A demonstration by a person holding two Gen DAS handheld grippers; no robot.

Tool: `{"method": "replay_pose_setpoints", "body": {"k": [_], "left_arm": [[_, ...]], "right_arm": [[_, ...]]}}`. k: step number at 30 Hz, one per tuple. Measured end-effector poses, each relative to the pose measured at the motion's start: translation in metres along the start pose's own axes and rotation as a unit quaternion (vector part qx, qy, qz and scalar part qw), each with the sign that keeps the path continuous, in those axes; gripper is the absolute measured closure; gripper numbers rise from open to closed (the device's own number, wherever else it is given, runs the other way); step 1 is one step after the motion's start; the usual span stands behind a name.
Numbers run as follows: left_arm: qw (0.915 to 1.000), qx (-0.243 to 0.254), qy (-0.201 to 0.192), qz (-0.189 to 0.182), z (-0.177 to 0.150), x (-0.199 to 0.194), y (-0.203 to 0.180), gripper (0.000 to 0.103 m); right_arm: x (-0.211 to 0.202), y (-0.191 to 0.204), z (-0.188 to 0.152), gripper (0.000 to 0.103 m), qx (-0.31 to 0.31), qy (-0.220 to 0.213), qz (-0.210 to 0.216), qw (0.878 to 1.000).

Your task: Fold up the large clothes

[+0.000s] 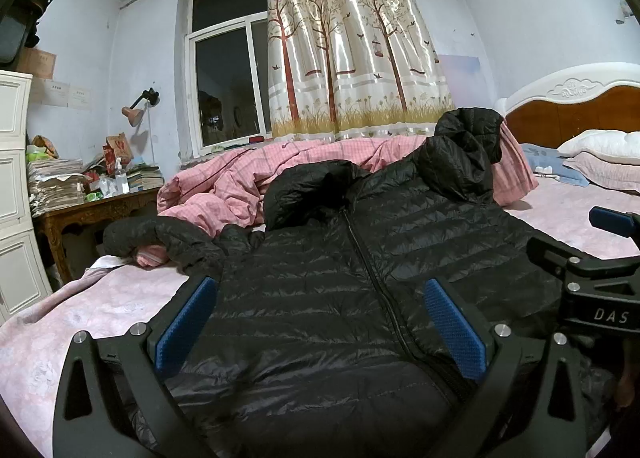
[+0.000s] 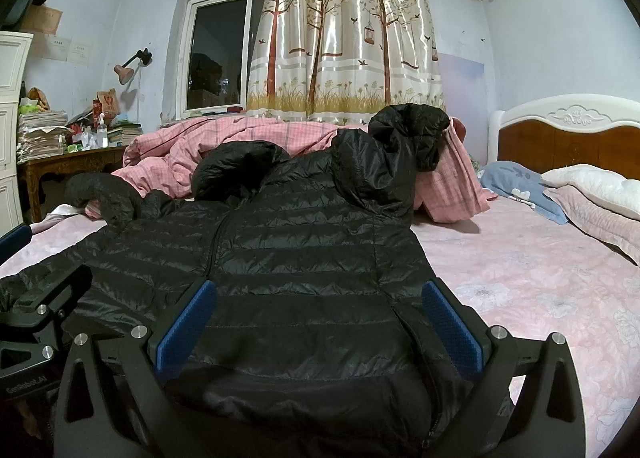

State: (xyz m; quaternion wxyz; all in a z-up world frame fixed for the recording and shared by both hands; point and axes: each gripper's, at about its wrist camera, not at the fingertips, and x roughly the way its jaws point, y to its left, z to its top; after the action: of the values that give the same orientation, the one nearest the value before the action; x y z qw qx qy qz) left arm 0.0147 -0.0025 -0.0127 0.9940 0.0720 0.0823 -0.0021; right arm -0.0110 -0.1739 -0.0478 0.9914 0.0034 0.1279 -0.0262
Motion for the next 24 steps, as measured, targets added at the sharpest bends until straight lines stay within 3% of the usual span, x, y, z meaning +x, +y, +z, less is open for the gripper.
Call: {"method": "replay_pose_setpoints", "body": {"k": [24], "left_arm": [[1.0000,0.004,0.002,0.001,-0.0016,0.0018,-0.0012,0.000]], "right_arm": [[0.0006,-0.0004,0.0000,0.000,0.000,0.003,0.000,1.000]]}}
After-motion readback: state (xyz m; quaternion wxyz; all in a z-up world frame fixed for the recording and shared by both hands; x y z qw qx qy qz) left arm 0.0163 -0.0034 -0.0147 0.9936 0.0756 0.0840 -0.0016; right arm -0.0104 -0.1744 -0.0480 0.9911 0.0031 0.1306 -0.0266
